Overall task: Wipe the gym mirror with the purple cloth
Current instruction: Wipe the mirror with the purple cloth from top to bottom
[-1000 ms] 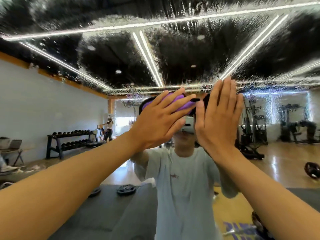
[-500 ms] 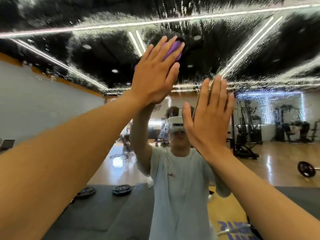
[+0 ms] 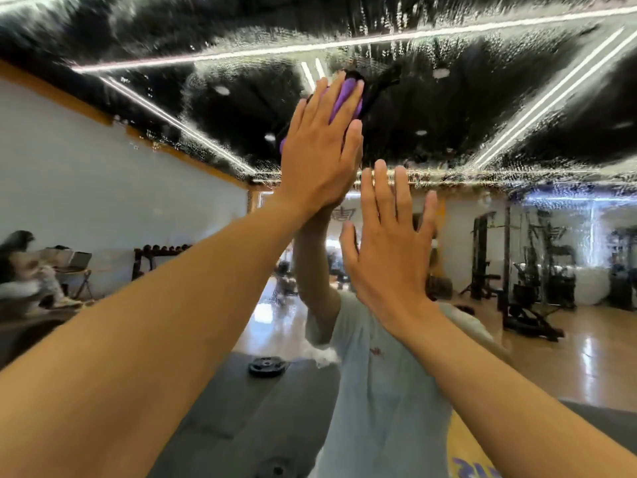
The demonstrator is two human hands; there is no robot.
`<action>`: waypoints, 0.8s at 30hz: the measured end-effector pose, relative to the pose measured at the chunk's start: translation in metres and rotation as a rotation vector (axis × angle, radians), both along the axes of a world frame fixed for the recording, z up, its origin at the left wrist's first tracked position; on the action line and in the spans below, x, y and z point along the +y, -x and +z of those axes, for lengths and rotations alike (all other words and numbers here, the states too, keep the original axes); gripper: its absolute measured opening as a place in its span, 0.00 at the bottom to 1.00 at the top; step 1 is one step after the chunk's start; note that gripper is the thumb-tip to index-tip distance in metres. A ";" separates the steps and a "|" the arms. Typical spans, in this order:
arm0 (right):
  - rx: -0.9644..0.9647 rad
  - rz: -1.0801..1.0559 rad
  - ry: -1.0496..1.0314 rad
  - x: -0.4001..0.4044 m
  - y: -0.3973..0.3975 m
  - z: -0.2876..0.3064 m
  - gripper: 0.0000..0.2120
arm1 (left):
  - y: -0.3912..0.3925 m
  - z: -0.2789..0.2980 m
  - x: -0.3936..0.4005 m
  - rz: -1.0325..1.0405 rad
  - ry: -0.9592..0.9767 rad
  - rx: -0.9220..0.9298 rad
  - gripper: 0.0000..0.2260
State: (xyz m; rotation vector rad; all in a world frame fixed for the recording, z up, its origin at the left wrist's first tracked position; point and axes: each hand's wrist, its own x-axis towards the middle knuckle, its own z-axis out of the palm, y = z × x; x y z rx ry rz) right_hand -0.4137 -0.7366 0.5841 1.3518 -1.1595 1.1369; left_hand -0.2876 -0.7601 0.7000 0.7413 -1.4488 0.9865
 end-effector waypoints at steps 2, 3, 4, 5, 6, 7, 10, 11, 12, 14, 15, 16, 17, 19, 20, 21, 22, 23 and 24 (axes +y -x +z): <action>-0.018 0.003 0.007 -0.004 -0.002 -0.002 0.34 | -0.004 -0.015 -0.001 -0.014 -0.002 0.014 0.25; -0.018 0.002 0.009 -0.004 -0.002 -0.003 0.33 | -0.009 -0.025 -0.002 -0.018 -0.005 0.019 0.25; -0.012 0.003 0.010 -0.005 -0.002 -0.004 0.33 | -0.015 -0.037 -0.003 -0.017 -0.009 0.028 0.24; -0.007 0.011 0.008 -0.005 -0.003 -0.004 0.33 | -0.023 -0.051 -0.005 -0.013 -0.017 0.041 0.24; -0.007 0.022 0.007 -0.004 -0.002 -0.004 0.33 | -0.031 -0.065 -0.007 -0.008 -0.026 0.060 0.24; -0.009 0.038 0.003 -0.003 -0.002 -0.003 0.33 | -0.039 -0.081 -0.009 -0.007 -0.040 0.085 0.24; 0.052 0.065 -0.027 -0.002 -0.001 -0.007 0.31 | -0.057 -0.121 -0.012 -0.027 -0.109 0.183 0.25; 0.110 0.060 -0.038 -0.004 -0.003 -0.009 0.30 | -0.060 -0.130 -0.011 -0.037 -0.134 0.224 0.25; 0.166 0.060 -0.048 -0.005 -0.004 -0.012 0.29 | -0.061 -0.136 -0.010 -0.045 -0.151 0.270 0.25; 0.201 0.091 -0.073 -0.005 -0.009 -0.014 0.30 | -0.061 -0.142 -0.008 -0.058 -0.162 0.363 0.26; 0.185 0.115 -0.084 -0.005 -0.011 -0.014 0.31 | -0.062 -0.144 -0.007 -0.060 -0.164 0.393 0.26; 0.168 0.133 -0.092 -0.005 -0.014 -0.013 0.31 | -0.062 -0.146 -0.007 -0.060 -0.164 0.401 0.26; 0.159 0.143 -0.095 -0.004 -0.018 -0.014 0.31 | -0.063 -0.147 -0.007 -0.059 -0.164 0.388 0.26; 0.171 0.162 -0.103 -0.003 -0.032 -0.015 0.32 | -0.067 -0.149 -0.008 -0.047 -0.164 0.344 0.26; 0.172 0.173 -0.106 -0.004 -0.041 -0.015 0.32 | -0.070 -0.150 -0.010 -0.034 -0.169 0.324 0.26; 0.162 0.183 -0.106 -0.005 -0.050 -0.014 0.32 | -0.073 -0.150 -0.011 -0.018 -0.173 0.305 0.26; 0.148 0.184 -0.103 -0.007 -0.058 -0.012 0.31 | -0.075 -0.151 -0.013 -0.006 -0.175 0.290 0.26; 0.140 0.178 -0.100 -0.008 -0.065 -0.010 0.31 | -0.076 -0.151 -0.013 -0.002 -0.171 0.281 0.26; 0.139 0.163 -0.097 -0.010 -0.070 -0.008 0.31 | -0.077 -0.153 -0.013 -0.007 -0.165 0.277 0.26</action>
